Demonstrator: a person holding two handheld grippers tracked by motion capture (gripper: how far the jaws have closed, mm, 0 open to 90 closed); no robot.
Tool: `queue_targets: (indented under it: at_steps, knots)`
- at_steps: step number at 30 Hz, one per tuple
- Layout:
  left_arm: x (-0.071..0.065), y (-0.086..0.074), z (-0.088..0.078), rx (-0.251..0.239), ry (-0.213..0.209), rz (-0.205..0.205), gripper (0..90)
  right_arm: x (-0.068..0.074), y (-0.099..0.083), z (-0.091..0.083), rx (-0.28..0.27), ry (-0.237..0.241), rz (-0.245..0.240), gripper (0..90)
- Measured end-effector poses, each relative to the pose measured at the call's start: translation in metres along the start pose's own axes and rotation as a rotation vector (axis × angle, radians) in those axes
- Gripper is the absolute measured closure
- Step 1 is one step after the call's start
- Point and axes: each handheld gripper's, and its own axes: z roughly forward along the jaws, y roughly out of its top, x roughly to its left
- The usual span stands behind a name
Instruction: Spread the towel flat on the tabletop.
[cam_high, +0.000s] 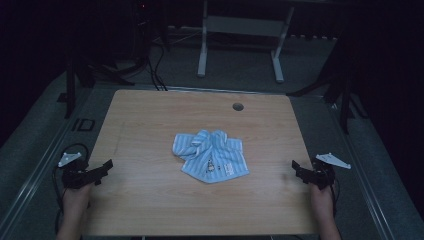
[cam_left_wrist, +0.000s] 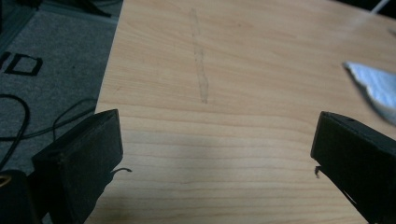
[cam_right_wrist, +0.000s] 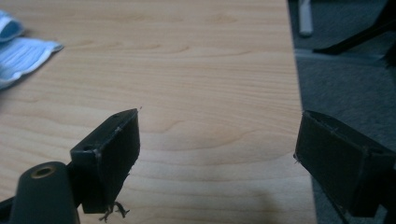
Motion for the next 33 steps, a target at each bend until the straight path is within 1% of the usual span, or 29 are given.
queue_targets:
  at_steps: [1,3,4,5,7,8,9,10,11,12,13,14,15,16,17,18,19,20,22,24,25,26,27,28,29,30,31,32,33]
  knots:
    - [0.0,0.0,0.0,0.0,0.0,0.0,2.6,-0.001,0.001,0.0,0.012,0.012,0.0,13.6]
    - [-0.001,0.003,0.002,0.047,-0.002,0.053,2.6,-0.002,0.002,0.001,0.036,0.026,0.004,13.7]
    - [-0.001,0.003,0.002,0.047,-0.002,0.053,2.6,-0.002,0.002,0.001,0.036,0.026,0.004,13.7]
    - [-0.003,0.005,0.004,0.084,-0.013,0.096,2.6,-0.004,0.003,0.001,0.062,0.043,0.002,13.8]
    - [-0.006,0.007,0.006,0.133,-0.015,0.153,2.6,-0.005,0.005,0.002,0.095,0.061,-0.015,13.9]
    - [-0.006,0.007,0.006,0.133,-0.015,0.153,2.6,-0.005,0.005,0.002,0.095,0.061,-0.015,13.9]
    - [-0.006,0.007,0.006,0.133,-0.015,0.153,2.6,-0.006,0.006,0.003,0.118,0.078,-0.024,13.9]
    - [-0.01,0.009,0.01,0.211,-0.021,0.217,2.6,-0.007,0.008,0.006,0.192,0.1,-0.059,14.0]
    - [-0.012,0.01,0.012,0.249,-0.011,0.256,2.6,-0.006,0.009,0.006,0.209,0.109,-0.079,14.1]
    - [-0.014,0.011,0.014,0.287,-0.007,0.286,2.6,-0.006,0.009,0.007,0.22,0.113,-0.103,14.1]
    - [-0.015,0.012,0.014,0.302,-0.006,0.307,2.6,-0.004,0.011,0.006,0.245,0.108,-0.142,14.1]
    - [-0.015,0.012,0.014,0.302,-0.006,0.307,2.5,-0.004,0.012,0.006,0.26,0.108,-0.158,14.1]
    - [-0.018,0.014,0.014,0.346,-0.016,0.342,2.5,-0.003,0.014,0.005,0.272,0.112,-0.178,14.1]
    - [-0.018,0.014,0.014,0.346,-0.016,0.342,2.5,-0.003,0.014,0.005,0.272,0.112,-0.178,14.1]
    - [-0.021,0.016,0.014,0.375,-0.024,0.374,2.5,-0.002,0.015,0.004,0.291,0.114,-0.185,14.1]
    - [-0.022,0.017,0.013,0.391,-0.034,0.387,2.5,-0.002,0.019,0.003,0.349,0.127,-0.208,14.4]
    - [-0.024,0.018,0.013,0.412,-0.029,0.402,2.5,-0.001,0.021,0.003,0.39,0.143,-0.218,15.2]
    - [-0.026,0.019,0.013,0.441,-0.02,0.414,2.5,-0.001,0.023,0.003,0.417,0.15,-0.227,15.2]
    - [-0.028,0.021,0.014,0.522,-0.003,0.435,2.5,-0.001,0.026,0.004,0.472,0.156,-0.253,15.2]
    - [-0.031,0.022,0.013,0.57,0.002,0.475,2.5,0.0,0.027,0.006,0.529,0.175,-0.274,15.3]
    - [-0.032,0.023,0.013,0.612,0.003,0.485,2.5,0.0,0.027,0.007,0.552,0.181,-0.286,15.3]
    - [-0.033,0.024,0.013,0.635,0.004,0.495,2.5,0.002,0.027,0.009,0.593,0.189,-0.31,15.2]
    - [-0.034,0.025,0.013,0.649,0.013,0.508,2.5,0.004,0.027,0.01,0.62,0.193,-0.332,15.2]
    - [-0.034,0.025,0.013,0.665,0.014,0.511,2.5,0.006,0.027,0.011,0.641,0.2,-0.356,15.2]
    - [-0.035,0.026,0.013,0.684,0.012,0.522,2.5,0.007,0.027,0.011,0.657,0.203,-0.369,15.2]
    - [-0.035,0.027,0.012,0.687,0.014,0.532,2.5,0.01,0.027,0.012,0.681,0.21,-0.394,15.1]
    - [-0.036,0.028,0.012,0.695,0.014,0.541,2.5,0.011,0.028,0.012,0.692,0.212,-0.41,15.2]
    - [-0.036,0.028,0.011,0.697,0.009,0.538,2.5,0.013,0.029,0.013,0.708,0.213,-0.434,15.1]
    - [-0.037,0.029,0.011,0.695,0.005,0.545,2.5,0.014,0.03,0.013,0.72,0.217,-0.445,15.1]
